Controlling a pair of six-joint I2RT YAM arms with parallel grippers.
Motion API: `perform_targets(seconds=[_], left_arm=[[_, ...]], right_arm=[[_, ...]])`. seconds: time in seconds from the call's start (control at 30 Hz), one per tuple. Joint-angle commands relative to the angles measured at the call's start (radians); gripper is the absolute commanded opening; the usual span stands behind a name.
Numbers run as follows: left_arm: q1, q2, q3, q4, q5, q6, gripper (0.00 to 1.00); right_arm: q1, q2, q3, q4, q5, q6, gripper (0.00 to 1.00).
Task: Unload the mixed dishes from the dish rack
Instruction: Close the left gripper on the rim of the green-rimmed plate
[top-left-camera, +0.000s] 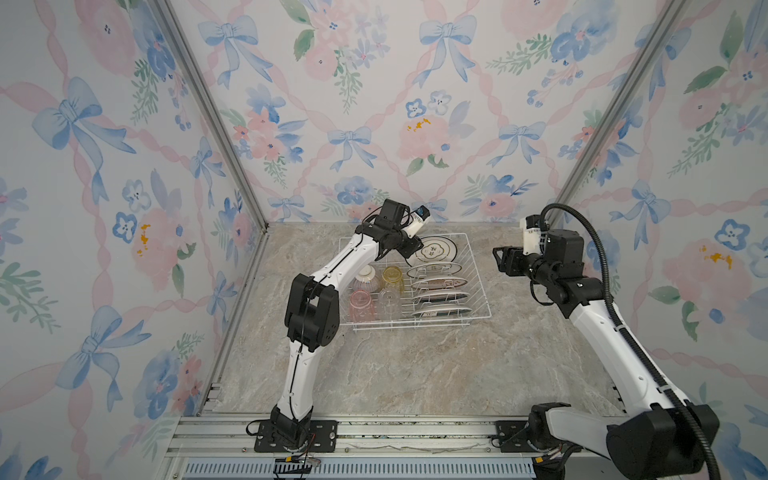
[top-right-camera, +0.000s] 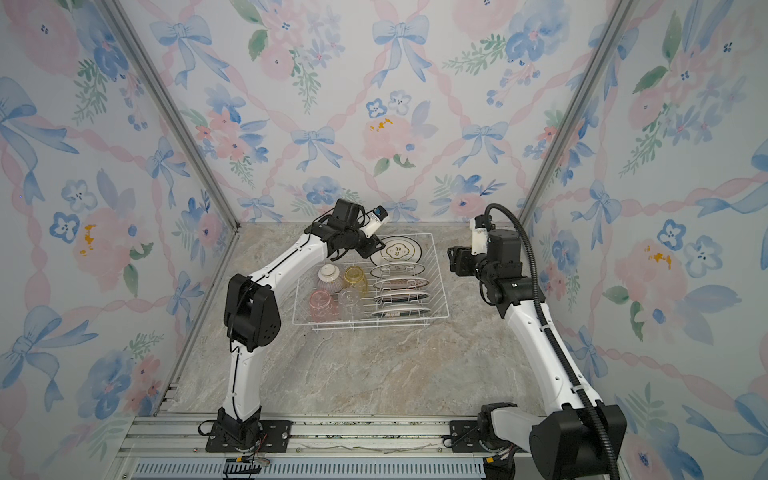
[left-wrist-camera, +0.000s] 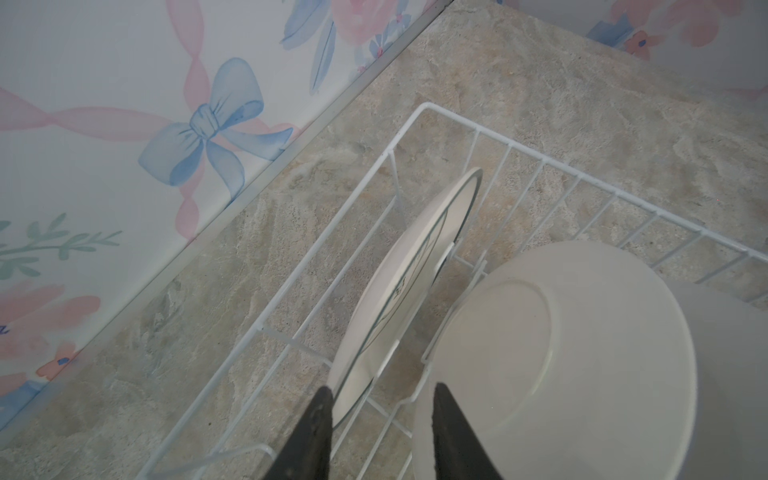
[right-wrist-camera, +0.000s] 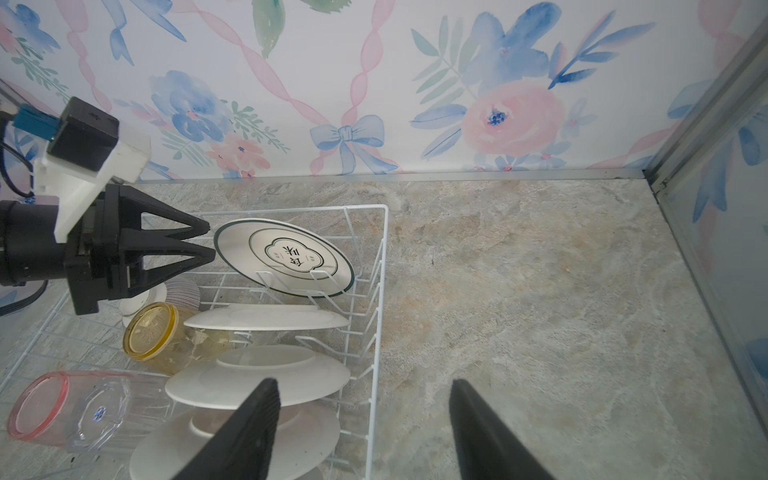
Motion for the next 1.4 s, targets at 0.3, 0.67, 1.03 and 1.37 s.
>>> perform_targets(seconds=[0.3,0.67,1.03,1.37], left_arm=[[0.016,0.063,0.064,-0.007,-0.012,0.017,0.36],[0.03,0.131,0.133,-0.006,0.013,0.014,0.36],[0.027,0.17,0.164,-0.006,0.037,-0.002,0.29],[-0.003,0.178,0.164,-0.002,-0.067,0.021,0.14]], right_arm=[[0.01,0.0,0.025,0.017,-0.013,0.022,0.68],[0.01,0.018,0.041,0.01,-0.004,0.016,0.68],[0.01,0.04,0.102,-0.006,-0.013,0.012,0.68],[0.01,0.037,0.103,-0.017,-0.019,0.024,0.68]])
